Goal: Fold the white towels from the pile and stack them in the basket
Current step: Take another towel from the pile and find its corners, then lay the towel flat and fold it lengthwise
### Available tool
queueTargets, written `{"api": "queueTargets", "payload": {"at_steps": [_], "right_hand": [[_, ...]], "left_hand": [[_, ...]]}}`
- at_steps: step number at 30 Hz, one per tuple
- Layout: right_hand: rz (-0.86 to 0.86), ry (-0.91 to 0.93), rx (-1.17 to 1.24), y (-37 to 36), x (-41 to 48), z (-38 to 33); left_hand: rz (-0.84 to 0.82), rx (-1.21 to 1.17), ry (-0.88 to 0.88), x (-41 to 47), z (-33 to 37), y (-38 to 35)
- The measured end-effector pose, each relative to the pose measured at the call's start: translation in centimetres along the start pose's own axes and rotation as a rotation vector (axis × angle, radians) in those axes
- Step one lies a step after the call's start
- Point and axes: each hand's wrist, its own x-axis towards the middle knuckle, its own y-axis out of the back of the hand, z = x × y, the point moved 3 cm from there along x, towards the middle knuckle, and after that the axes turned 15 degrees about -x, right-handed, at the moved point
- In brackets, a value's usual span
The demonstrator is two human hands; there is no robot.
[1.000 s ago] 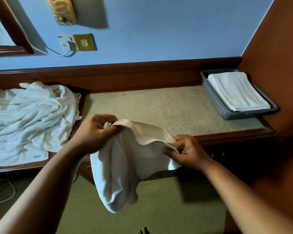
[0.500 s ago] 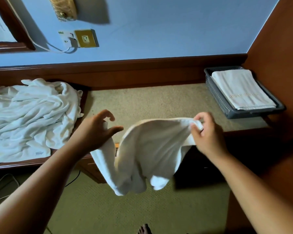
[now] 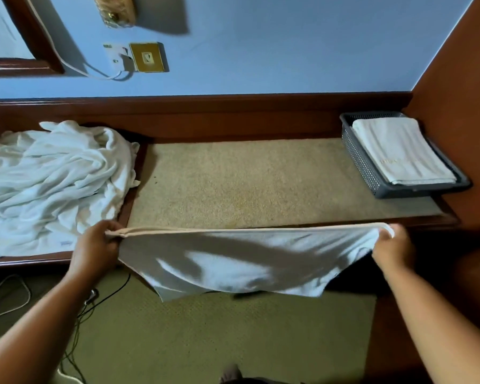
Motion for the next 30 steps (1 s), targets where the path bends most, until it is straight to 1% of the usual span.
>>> {"api": "queueTargets", "payload": {"at_steps": [2, 3, 5, 6, 7, 8, 9, 10, 11, 12, 13, 14, 17, 19, 21, 23, 25, 26, 27, 28, 29, 30], "right_hand": [[-0.054, -0.194, 0.364, -2.0, -2.0, 0.6], [-0.111, -0.269, 0.564, -3.1, -3.0, 0.6], [-0.192, -0.377, 0.87, -4.1, -4.3, 0.4], [-0.204, -0.419, 0.965, -4.4, -4.3, 0.3], [-0.2, -0.458, 1.045, -4.6, -3.9, 0.2], [-0.191, -0.49, 1.111, -4.4, -3.3, -0.3], [-0.176, -0.504, 1.166, -4.1, -2.4, -1.0], [-0.166, -0.504, 1.215, -3.5, -1.6, -1.9], [-0.156, -0.488, 1.271, -2.9, -0.5, -3.1], [-0.149, -0.466, 1.318, -2.1, 0.4, -4.7], [-0.139, -0.447, 1.352, -1.3, 1.6, -6.3], [-0.122, -0.427, 1.377, -0.6, 2.8, -7.9], [-0.099, -0.359, 1.432, 0.3, 7.4, -12.9], [-0.098, -0.301, 1.415, 0.5, 11.1, -16.6], [-0.116, -0.248, 1.361, 0.0, 15.2, -21.1], [-0.158, -0.205, 1.291, -1.2, 19.3, -25.9], [-0.248, -0.071, 1.221, -3.2, 23.2, -30.7], [-0.265, 0.034, 1.114, -4.6, 25.1, -32.9], [-0.26, 0.139, 0.956, -6.3, 26.6, -34.5], [-0.249, 0.242, 0.777, -8.0, 27.4, -35.7], [-0.272, 0.357, 0.626, -10.2, 27.8, -36.6], [-0.339, 0.479, 0.452, -12.8, 27.8, -36.7]], "left_hand": [[0.241, -0.118, 0.179, -1.7, -2.7, -1.4], [0.292, -0.297, 0.33, -2.7, -3.6, -2.5], [0.267, -0.697, 0.602, -4.0, -4.9, -5.1], [0.238, -0.779, 0.632, -4.3, -5.5, -6.0], [0.286, -0.885, 0.644, -4.2, -5.0, -6.4], [0.229, -0.891, 0.663, -3.7, -3.7, -6.5], [0.267, -0.835, 0.643, -2.2, -3.1, -6.5], [0.331, -1.119, 0.661, -0.3, -2.5, -6.7], [0.347, -1.279, 0.639, 1.5, -1.7, -7.3], [0.377, -1.373, 0.616, 3.2, -0.5, -7.6], [0.372, -1.476, 0.6, 5.1, 1.0, -8.0], [0.364, -1.487, 0.569, 7.2, 2.6, -8.3], [0.366, -1.442, 0.429, 13.7, 7.0, -9.4], [0.398, -1.402, 0.385, 17.8, 9.6, -10.0], [0.38, -1.347, 0.352, 22.1, 11.7, -10.8], [0.352, -1.197, 0.331, 26.8, 13.7, -12.4], [0.467, -1.041, 0.277, 31.5, 14.7, -13.8], [0.531, -0.915, 0.224, 33.6, 14.7, -14.5], [0.543, -0.72, 0.157, 35.1, 14.4, -15.5], [0.483, -0.518, 0.096, 35.5, 14.4, -17.1], [0.363, -0.376, 0.045, 35.4, 14.6, -19.8], [0.199, -0.252, 0.012, 34.4, 14.5, -22.8]]}}
